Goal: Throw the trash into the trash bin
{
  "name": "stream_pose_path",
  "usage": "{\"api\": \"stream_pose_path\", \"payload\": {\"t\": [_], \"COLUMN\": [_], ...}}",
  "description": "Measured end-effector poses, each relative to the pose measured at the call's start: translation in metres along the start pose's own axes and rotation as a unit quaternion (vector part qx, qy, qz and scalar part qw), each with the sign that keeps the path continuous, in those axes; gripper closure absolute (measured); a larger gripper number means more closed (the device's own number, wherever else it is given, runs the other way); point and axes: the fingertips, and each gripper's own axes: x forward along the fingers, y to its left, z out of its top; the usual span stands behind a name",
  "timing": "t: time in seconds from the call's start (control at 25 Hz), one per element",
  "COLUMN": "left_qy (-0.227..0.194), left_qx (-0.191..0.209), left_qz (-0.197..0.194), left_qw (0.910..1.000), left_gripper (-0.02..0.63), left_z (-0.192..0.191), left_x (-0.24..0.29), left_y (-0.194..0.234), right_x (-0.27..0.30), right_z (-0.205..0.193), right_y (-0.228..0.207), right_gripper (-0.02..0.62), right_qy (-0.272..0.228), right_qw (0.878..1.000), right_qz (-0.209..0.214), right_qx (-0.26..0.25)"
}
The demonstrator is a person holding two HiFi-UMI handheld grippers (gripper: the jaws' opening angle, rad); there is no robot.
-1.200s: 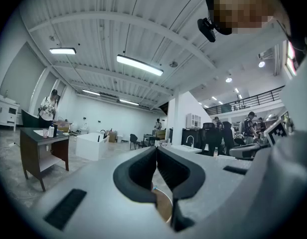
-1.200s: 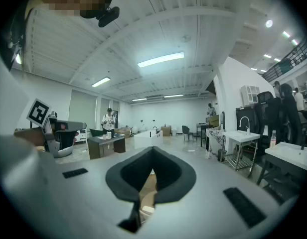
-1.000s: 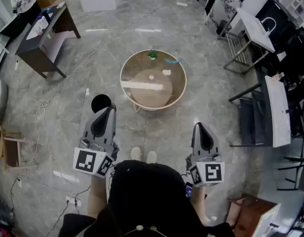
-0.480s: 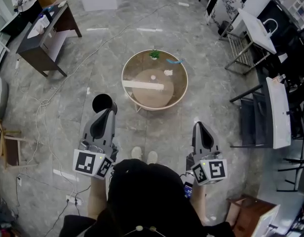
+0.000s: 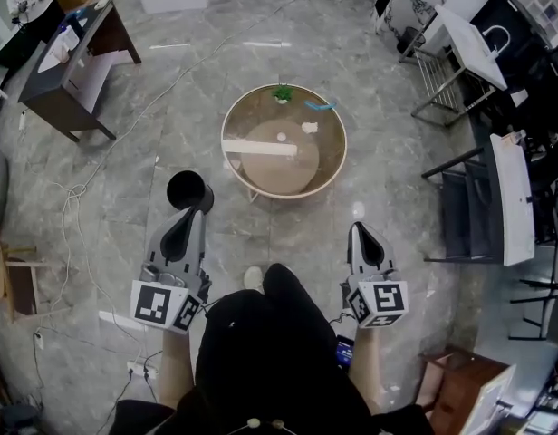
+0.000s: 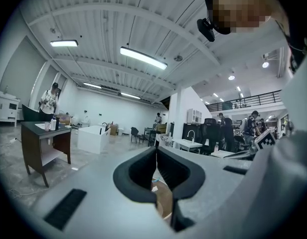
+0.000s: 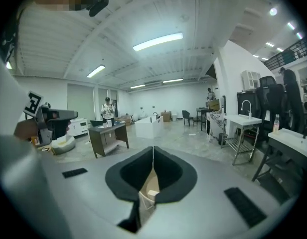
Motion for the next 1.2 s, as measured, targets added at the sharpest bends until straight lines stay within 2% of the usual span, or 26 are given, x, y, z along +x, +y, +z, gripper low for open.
{"api": "stream_pose_path", "payload": {"t": [0.08, 0.2, 0.4, 0.56, 0.72, 0.92, 1.2], "left_qy": [0.011, 0.026, 0.044, 0.059, 0.071, 0.090, 0.134], "left_qx": [-0.002, -0.006, -0.006, -0.011, -0.015, -0.035, -0.064], "left_qz": [-0.002, 0.000, 0.022, 0.038, 0.033, 0.040, 0.079], "left_qw": [0.9999, 0.9996, 0.9988, 0.9975, 0.9968, 0.9945, 0.9858], "left_gripper": [0.597, 0.597, 0.597, 0.597, 0.597, 0.597, 0.597], "left_z": [-0.006, -0.014, -0.021, -0.025, -0.025, -0.040, -0.073], "left_x": [0.005, 0.016, 0.050, 0.097, 0.156, 0.200, 0.212], "left_y": [0.004, 0.012, 0.034, 0.053, 0.062, 0.070, 0.097], "right_x": [0.013, 0.042, 0.111, 0.175, 0.245, 0.340, 0.464], "right_z": [-0.014, -0.034, -0.058, -0.079, -0.104, -0.144, -0.192], "right_y": [-0.003, -0.013, -0.041, -0.068, -0.103, -0.148, -0.190], "right_gripper": [0.581, 0.500, 0.455, 0.440, 0.454, 0.436, 0.410], "right_qy": [0.027, 0.065, 0.113, 0.162, 0.213, 0.274, 0.346], "right_qw": [1.000, 0.997, 0.993, 0.986, 0.974, 0.947, 0.903], "right_qz": [0.009, 0.027, 0.036, 0.048, 0.047, 0.065, 0.090], "right_qx": [0.001, 0.007, 0.001, -0.013, -0.067, -0.151, -0.238]}}
